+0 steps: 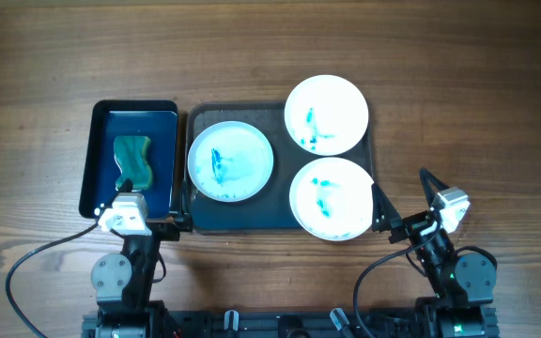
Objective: Clean dirty plates on tray and stack at the side
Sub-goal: 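Raise both arms from rest toward the sponge and the plates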
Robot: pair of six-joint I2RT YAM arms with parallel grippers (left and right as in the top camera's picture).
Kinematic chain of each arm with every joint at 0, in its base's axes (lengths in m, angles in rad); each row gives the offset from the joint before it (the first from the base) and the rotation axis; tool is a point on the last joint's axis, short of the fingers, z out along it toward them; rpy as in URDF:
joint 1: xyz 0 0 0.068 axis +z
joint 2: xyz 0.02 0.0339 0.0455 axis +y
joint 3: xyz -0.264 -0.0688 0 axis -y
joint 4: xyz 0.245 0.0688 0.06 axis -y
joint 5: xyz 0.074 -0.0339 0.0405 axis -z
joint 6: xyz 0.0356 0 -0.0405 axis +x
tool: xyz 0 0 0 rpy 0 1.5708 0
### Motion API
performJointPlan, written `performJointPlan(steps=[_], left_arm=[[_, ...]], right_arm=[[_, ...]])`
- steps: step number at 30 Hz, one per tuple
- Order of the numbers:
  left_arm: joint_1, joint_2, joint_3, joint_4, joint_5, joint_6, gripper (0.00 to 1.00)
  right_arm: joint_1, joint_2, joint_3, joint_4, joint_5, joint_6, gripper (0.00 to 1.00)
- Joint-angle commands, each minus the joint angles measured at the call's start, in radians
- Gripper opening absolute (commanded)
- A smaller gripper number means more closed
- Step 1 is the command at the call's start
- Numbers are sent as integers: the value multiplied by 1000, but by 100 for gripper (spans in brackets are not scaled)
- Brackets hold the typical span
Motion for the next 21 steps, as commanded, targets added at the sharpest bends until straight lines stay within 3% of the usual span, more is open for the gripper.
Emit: performJointPlan(steps=[1,21], left_arm=[[-4,-9,-10,5,-10,23,100],[-4,-9,-10,5,-10,23,100]], right_arm=[[2,-4,-1,3,-16,-17,100],[2,-4,-1,3,-16,-16,100]])
